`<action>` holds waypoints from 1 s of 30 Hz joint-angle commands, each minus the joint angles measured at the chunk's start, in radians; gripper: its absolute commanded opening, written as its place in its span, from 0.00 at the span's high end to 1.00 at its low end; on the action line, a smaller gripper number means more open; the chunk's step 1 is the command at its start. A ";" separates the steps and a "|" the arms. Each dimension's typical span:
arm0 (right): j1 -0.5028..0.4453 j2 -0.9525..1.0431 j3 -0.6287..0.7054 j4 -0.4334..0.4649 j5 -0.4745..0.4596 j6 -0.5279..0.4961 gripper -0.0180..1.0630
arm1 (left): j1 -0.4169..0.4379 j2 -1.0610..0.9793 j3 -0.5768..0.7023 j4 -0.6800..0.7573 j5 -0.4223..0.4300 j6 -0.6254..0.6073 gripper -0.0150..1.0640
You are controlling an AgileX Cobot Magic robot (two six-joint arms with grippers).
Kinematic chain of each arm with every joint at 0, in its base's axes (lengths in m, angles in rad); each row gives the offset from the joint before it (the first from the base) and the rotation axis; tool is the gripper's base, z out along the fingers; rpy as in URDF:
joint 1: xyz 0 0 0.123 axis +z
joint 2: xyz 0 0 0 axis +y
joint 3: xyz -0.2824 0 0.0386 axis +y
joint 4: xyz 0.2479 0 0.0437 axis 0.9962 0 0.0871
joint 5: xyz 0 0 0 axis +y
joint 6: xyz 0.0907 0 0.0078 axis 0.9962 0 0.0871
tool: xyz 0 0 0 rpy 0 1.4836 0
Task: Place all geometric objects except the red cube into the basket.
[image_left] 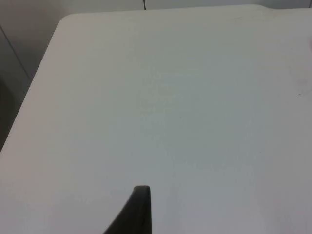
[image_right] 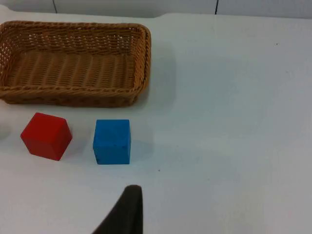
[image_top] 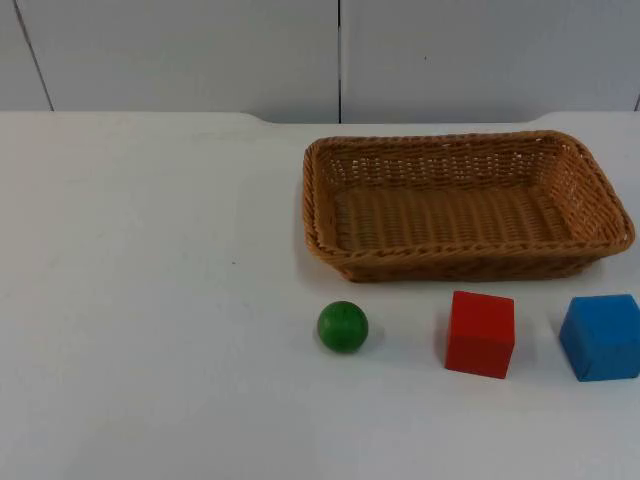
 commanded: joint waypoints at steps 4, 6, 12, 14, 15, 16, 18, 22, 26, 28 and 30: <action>-0.005 0.041 -0.073 0.007 -0.040 -0.002 0.01 | 0.003 0.005 -0.004 -0.017 -0.015 -0.007 0.01; -0.005 0.079 -0.097 0.007 -0.048 -0.004 0.01 | 0.003 0.030 -0.018 -0.020 -0.021 -0.012 0.01; -0.005 0.316 -0.195 0.012 -0.112 -0.006 0.01 | 0.003 0.222 -0.106 -0.044 -0.048 -0.019 0.01; -0.005 0.427 -0.216 0.012 -0.164 -0.006 0.01 | 0.003 0.336 -0.146 -0.063 -0.048 -0.019 0.01; -0.005 0.476 -0.217 0.012 -0.185 -0.006 0.01 | 0.003 0.382 -0.160 -0.072 -0.050 -0.023 0.01; -0.005 0.476 -0.217 0.012 -0.185 -0.006 0.01 | 0.003 0.382 -0.160 -0.072 -0.050 -0.023 0.01; -0.005 0.564 -0.219 0.012 -0.214 -0.006 0.01 | 0.003 0.456 -0.170 -0.076 -0.064 -0.023 0.01; -0.005 0.670 -0.219 0.012 -0.230 -0.006 0.01 | 0.003 0.544 -0.172 -0.083 -0.094 -0.023 0.01; -0.005 0.774 -0.219 0.012 -0.228 -0.006 0.01 | 0.003 0.626 -0.172 -0.083 -0.109 -0.023 0.01; -0.005 0.788 -0.219 0.012 -0.228 -0.006 0.01 | 0.003 0.642 -0.172 -0.083 -0.111 -0.023 0.01; -0.005 0.812 -0.219 0.012 -0.228 -0.006 0.01 | 0.003 0.665 -0.172 -0.088 -0.111 -0.023 0.01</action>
